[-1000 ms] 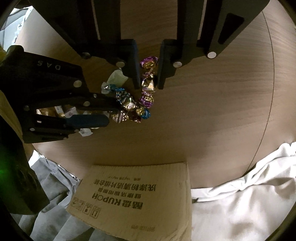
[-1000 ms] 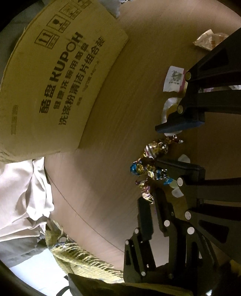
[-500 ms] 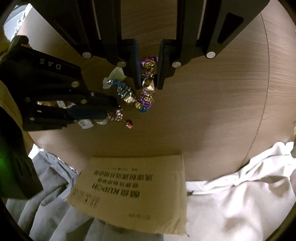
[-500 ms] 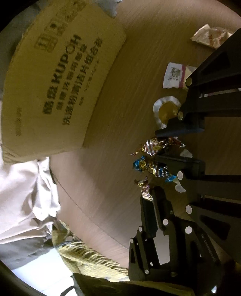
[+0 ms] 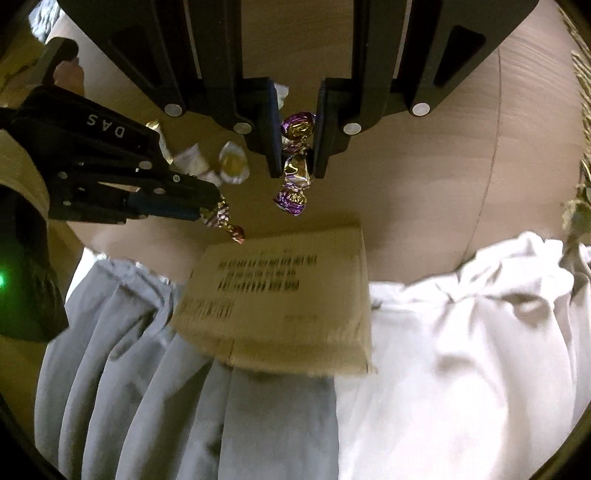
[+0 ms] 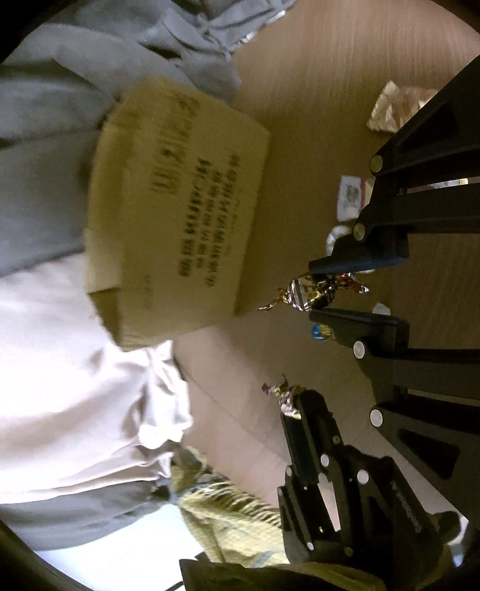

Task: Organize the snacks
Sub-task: 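Close both tools on the foil-wrapped candies, then carry the candies over the cardboard box and open both tools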

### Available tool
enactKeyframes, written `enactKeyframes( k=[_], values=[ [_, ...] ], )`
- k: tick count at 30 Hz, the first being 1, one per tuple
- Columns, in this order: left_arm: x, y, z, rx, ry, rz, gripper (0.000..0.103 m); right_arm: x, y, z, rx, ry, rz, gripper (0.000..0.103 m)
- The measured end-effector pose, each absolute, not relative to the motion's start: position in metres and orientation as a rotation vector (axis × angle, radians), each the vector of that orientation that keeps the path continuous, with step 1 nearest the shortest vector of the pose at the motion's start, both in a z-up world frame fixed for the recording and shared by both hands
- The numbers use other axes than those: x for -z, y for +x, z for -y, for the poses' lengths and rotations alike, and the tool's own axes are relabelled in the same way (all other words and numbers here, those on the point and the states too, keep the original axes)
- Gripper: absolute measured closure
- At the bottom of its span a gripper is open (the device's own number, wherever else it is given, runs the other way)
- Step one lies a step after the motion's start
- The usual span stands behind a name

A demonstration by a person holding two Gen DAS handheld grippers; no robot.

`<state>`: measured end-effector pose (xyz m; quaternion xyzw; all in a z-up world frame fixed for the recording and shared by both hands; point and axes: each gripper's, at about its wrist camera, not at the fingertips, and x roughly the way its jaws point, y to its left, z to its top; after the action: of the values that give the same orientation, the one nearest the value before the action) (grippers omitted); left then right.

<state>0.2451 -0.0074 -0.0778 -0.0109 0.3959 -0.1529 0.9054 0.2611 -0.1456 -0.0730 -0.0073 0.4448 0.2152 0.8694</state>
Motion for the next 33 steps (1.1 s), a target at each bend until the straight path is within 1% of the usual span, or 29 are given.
enactKeyframes(
  k=[17, 26, 33],
  values=[
    [-0.004, 0.246, 0.017, 0.343, -0.002, -0.594, 0.086, -0.016, 0.249, 0.17, -0.362, 0.048, -0.667, 0.083],
    [-0.034, 0.272, 0.027, 0.337, 0.041, -0.512, 0.086, -0.042, 0.267, 0.187, -0.315, 0.1, -0.592, 0.083],
    [-0.049, 0.301, 0.032, 0.323, 0.07, -0.472, 0.086, -0.054, 0.292, 0.195, -0.294, 0.117, -0.573, 0.083]
  ],
)
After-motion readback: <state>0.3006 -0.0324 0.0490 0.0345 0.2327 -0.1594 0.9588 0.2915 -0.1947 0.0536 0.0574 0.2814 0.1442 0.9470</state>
